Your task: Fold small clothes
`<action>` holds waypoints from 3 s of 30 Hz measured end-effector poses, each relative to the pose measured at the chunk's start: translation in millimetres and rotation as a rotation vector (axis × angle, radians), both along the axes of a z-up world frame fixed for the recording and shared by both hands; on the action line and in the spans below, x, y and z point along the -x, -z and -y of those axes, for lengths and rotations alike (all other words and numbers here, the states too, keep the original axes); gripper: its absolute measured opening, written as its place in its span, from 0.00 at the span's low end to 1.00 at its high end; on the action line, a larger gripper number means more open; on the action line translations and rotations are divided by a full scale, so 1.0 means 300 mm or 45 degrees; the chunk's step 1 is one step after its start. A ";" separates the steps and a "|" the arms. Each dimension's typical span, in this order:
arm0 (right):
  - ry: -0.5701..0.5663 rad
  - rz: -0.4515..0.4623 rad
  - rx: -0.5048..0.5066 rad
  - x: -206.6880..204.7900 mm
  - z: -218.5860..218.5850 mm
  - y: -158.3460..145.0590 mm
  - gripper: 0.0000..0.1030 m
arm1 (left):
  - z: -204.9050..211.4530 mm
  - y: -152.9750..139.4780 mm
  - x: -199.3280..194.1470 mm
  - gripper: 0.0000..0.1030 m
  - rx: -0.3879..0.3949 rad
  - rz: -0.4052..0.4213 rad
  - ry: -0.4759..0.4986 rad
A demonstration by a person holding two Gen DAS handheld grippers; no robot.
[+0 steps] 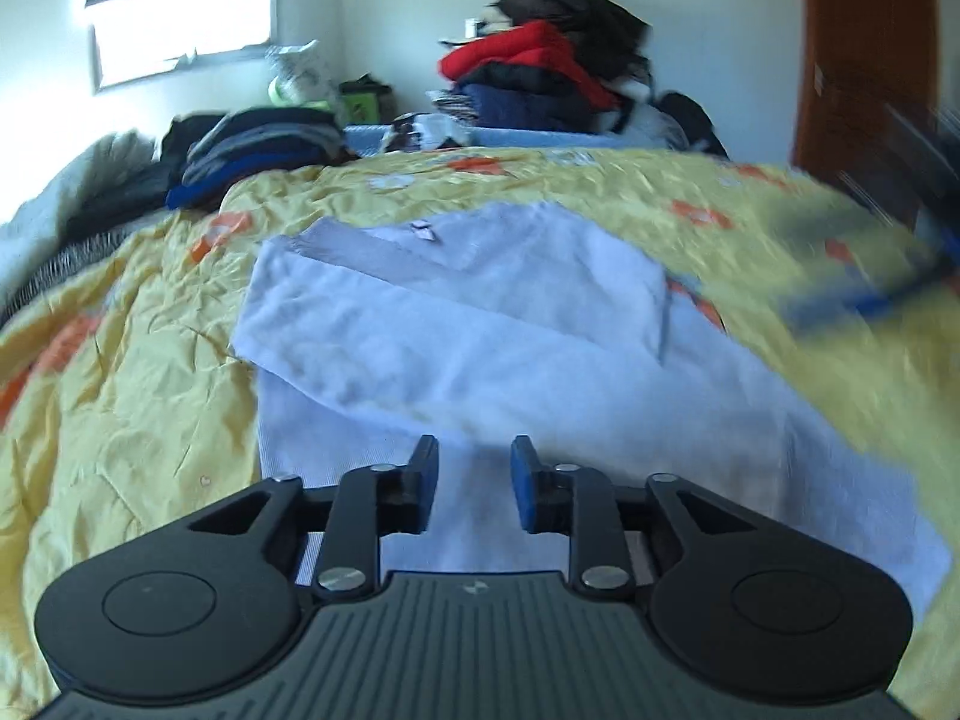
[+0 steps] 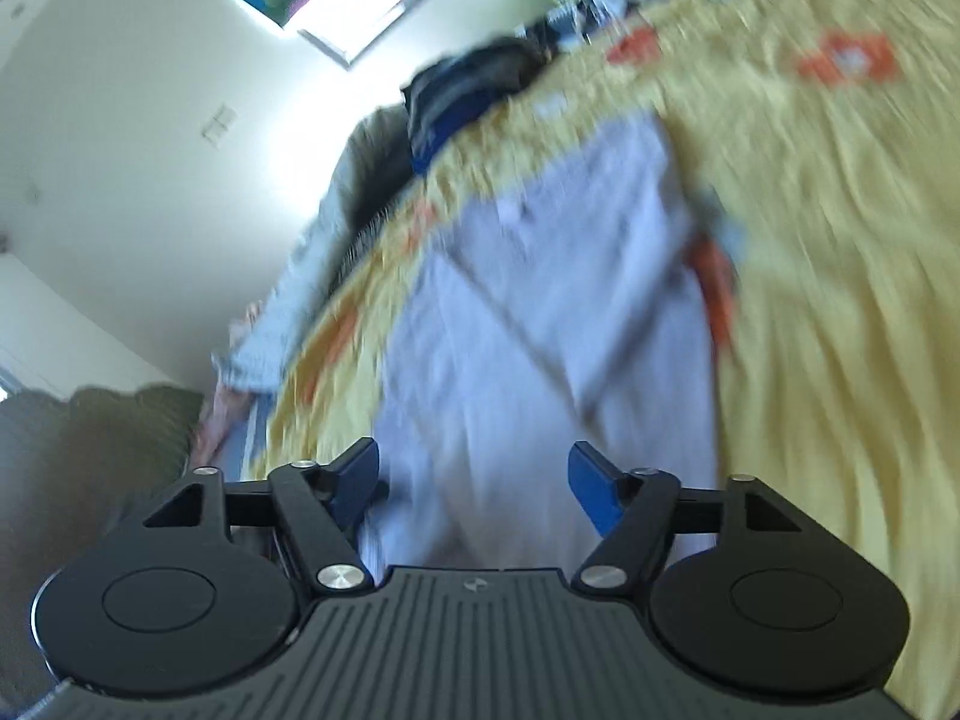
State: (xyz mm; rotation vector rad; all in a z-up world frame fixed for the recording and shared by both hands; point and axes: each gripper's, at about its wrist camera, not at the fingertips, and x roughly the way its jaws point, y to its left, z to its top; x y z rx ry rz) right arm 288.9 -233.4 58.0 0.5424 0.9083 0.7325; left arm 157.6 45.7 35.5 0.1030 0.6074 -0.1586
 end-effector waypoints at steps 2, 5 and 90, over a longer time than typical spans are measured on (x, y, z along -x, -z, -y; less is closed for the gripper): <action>0.007 0.025 0.025 -0.136 -0.046 -0.008 0.69 | 0.026 0.024 0.004 0.27 -0.048 -0.010 0.016; 0.089 0.024 0.109 -0.342 -0.102 0.019 0.69 | 0.030 0.050 -0.025 0.27 -0.016 -0.062 -0.008; -0.233 -0.237 0.035 -0.065 -0.211 0.186 0.81 | -0.018 0.102 -0.003 0.80 0.206 -0.033 0.047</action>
